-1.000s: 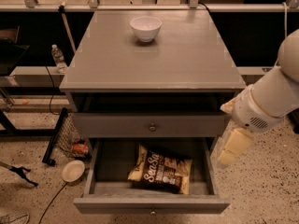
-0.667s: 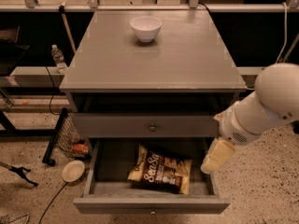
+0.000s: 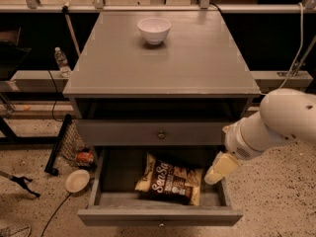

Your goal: Pick brown chip bag from middle drawer and place on counter

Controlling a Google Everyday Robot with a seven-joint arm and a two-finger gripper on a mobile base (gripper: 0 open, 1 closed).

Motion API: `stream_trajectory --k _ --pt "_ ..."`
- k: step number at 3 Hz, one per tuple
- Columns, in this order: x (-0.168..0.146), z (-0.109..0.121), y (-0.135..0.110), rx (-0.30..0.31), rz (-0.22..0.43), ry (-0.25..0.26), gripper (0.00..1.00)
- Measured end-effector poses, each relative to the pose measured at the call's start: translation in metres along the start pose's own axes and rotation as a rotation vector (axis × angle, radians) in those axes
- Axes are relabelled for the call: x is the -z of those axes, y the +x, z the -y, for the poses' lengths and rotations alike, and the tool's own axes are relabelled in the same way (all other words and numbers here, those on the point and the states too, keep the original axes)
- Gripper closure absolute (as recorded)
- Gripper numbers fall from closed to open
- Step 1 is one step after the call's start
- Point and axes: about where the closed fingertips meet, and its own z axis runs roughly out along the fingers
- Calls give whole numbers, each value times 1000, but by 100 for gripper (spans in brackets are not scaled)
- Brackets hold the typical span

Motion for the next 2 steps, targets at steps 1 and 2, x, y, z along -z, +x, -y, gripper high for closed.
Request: stream_trajectory --k 1,2 --pt "-22 0 11 -21 -24 -7 0" --pt "-64 4 28 -46 -47 2 0"
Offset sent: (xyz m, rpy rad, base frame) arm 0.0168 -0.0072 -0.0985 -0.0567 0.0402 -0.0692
